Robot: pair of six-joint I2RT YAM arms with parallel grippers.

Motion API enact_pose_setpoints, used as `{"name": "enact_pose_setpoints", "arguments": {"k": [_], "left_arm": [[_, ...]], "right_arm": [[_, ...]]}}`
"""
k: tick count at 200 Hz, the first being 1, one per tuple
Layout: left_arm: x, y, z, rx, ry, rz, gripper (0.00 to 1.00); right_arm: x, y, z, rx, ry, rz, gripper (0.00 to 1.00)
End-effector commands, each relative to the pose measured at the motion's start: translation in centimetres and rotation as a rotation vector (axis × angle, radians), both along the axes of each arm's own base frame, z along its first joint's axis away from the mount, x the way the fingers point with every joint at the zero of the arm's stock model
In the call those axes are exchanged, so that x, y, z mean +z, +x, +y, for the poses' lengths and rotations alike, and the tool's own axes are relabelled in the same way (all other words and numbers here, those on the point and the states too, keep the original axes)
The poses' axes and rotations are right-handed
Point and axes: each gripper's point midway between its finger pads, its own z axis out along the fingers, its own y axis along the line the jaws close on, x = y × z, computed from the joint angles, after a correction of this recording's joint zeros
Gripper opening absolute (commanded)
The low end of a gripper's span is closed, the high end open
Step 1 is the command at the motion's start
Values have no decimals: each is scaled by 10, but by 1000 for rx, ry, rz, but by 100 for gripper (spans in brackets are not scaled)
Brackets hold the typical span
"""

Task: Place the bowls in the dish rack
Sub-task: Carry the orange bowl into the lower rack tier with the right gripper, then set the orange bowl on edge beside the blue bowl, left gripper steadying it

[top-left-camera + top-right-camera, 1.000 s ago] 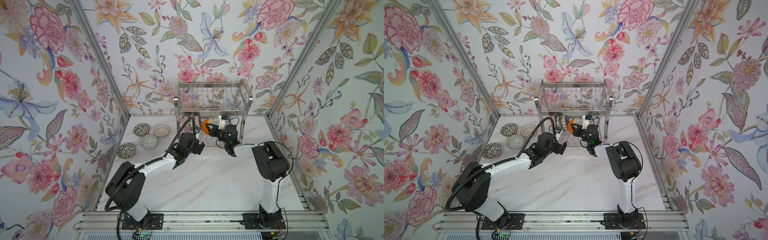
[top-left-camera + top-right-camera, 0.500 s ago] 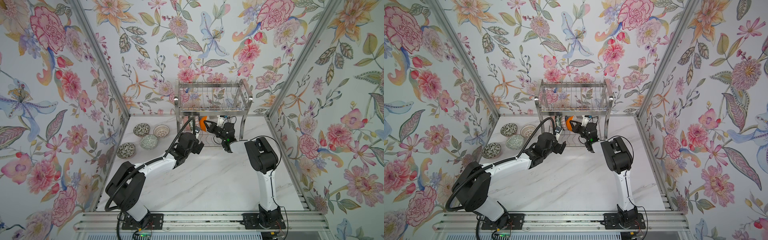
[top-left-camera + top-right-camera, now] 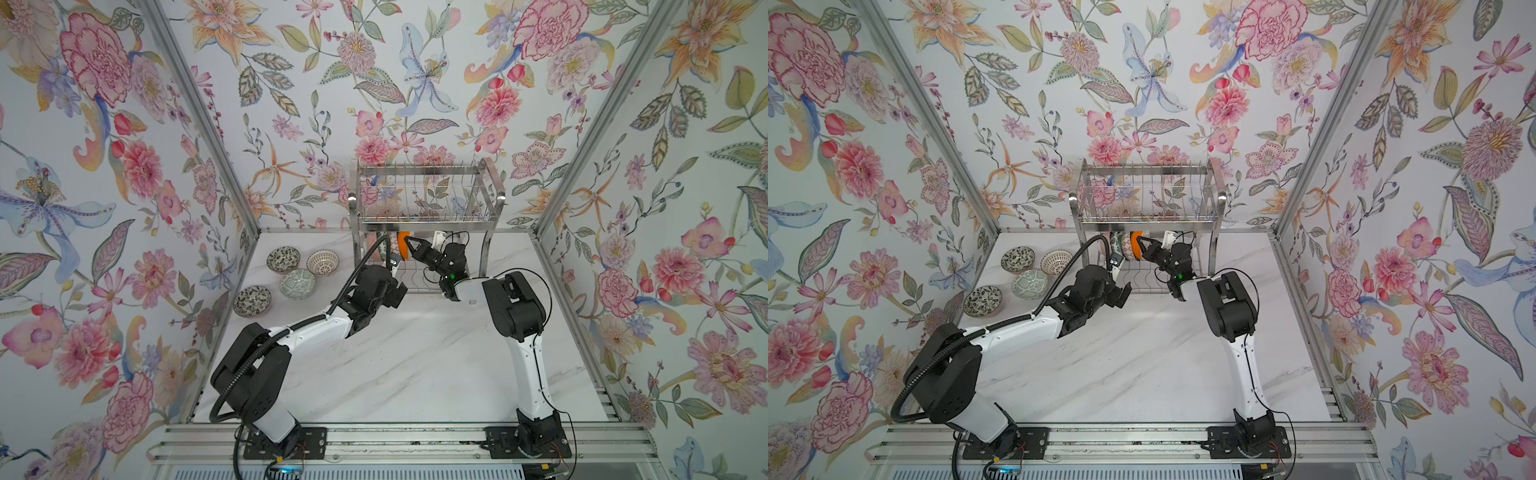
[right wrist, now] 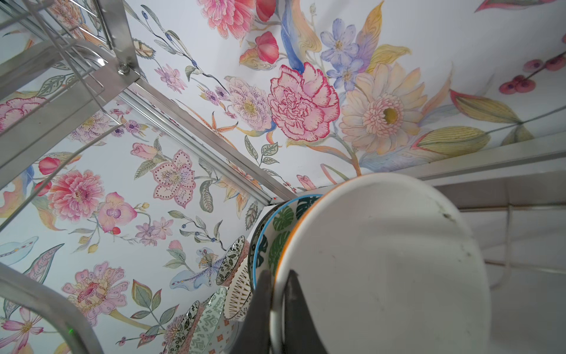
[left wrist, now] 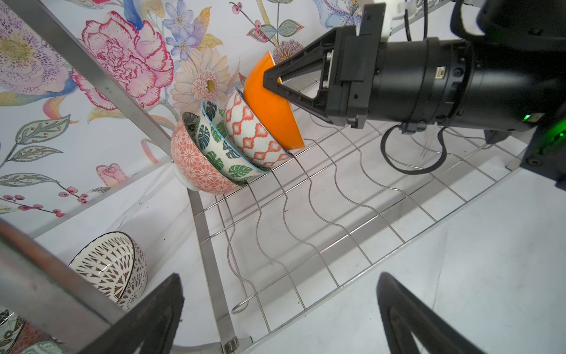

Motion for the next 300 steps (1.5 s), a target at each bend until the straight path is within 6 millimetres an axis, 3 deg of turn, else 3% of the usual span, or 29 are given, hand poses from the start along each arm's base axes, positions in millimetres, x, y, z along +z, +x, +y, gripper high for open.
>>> {"name": "enact_pose_setpoints", "arguments": {"k": [1, 161, 237, 300], "left_arm": [[-5, 0, 0, 8, 18, -5, 99], [-13, 2, 0, 9, 44, 5, 99], [-14, 2, -1, 5, 44, 6, 99], [-13, 1, 1, 9, 48, 5, 99]], "right_arm": [[15, 2, 2, 23, 44, -60, 10], [15, 8, -3, 65, 150, -56, 12], [28, 4, -3, 85, 189, -75, 11], [11, 6, 0, 89, 185, -40, 11]]}}
